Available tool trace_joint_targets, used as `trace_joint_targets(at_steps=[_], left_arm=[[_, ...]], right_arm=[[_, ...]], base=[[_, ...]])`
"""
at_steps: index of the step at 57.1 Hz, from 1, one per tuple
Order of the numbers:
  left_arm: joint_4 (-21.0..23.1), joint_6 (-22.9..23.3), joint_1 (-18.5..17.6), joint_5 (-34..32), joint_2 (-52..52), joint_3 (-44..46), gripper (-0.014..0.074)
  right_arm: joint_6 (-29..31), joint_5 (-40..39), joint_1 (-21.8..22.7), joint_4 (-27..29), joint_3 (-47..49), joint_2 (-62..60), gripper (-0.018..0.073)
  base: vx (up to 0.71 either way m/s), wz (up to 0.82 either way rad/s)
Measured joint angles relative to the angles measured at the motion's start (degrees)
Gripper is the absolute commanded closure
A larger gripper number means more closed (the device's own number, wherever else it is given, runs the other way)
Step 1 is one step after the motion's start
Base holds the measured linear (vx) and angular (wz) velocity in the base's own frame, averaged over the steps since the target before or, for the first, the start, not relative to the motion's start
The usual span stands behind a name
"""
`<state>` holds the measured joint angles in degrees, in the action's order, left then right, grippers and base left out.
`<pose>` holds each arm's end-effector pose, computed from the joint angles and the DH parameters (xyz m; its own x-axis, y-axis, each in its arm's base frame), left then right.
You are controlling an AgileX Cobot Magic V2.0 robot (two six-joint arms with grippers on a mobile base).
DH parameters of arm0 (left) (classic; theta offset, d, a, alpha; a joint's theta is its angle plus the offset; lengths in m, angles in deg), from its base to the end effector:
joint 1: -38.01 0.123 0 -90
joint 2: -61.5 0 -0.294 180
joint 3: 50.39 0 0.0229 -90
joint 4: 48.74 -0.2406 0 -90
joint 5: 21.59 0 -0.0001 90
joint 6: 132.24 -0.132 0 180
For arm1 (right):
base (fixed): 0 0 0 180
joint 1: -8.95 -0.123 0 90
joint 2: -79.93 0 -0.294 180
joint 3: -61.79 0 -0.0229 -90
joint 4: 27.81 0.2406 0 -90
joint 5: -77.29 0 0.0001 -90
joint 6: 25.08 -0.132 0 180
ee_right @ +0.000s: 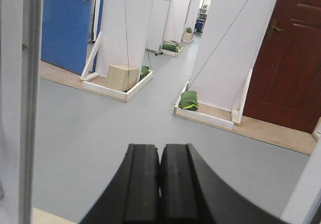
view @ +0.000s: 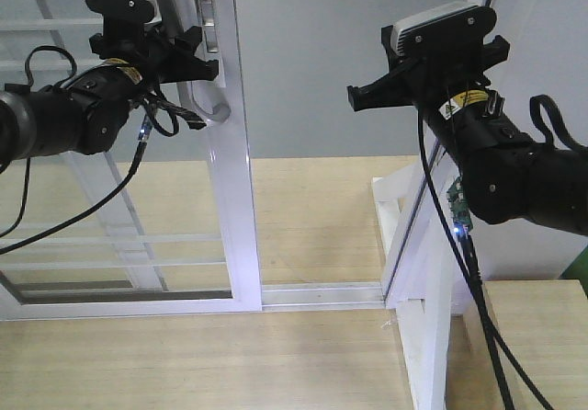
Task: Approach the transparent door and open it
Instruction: 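Slide the door farther open with the left gripper holding the handle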
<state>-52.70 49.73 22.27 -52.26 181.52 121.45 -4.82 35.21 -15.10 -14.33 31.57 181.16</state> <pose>0.4618 -0.1350 0.2294 -0.1191 0.0596 -0.9911 0.3078 0.9512 0.0202 0.3583 0.1373 0.2688 0.0433 -0.1717 -0.9842 -0.2563 0.9503 -0.1770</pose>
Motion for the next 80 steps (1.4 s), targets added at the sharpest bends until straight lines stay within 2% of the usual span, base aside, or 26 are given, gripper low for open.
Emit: trace_joint_targets(at_steps=[6,27,40,56,80], left_arm=[[1.3,-0.1,0.2,0.0,0.0,0.0,0.0367],[0.3,-2.0,2.7,5.8,-2.3,0.0,0.0351],[1.3,-2.8,5.3,8.7,-3.7,-0.3,0.0351],[3.3,-6.0,8.6,13.0,-5.3,-0.3,0.0351],[3.3,-6.8,14.4,17.7,-7.2,-0.3,0.0351]], right_arm=[[0.0,0.0,0.0,0.0,0.0,0.0,0.0443],[0.0,0.0,0.0,0.0,0.0,0.0,0.0443],[0.0,0.0,0.0,0.0,0.0,0.0,0.0443],[0.0,0.0,0.0,0.0,0.0,0.0,0.0443],[0.0,0.0,0.0,0.0,0.0,0.0,0.0443]], base=[[0.0,0.0],[0.0,0.0],[0.0,0.0],[0.0,0.0],[0.0,0.0]])
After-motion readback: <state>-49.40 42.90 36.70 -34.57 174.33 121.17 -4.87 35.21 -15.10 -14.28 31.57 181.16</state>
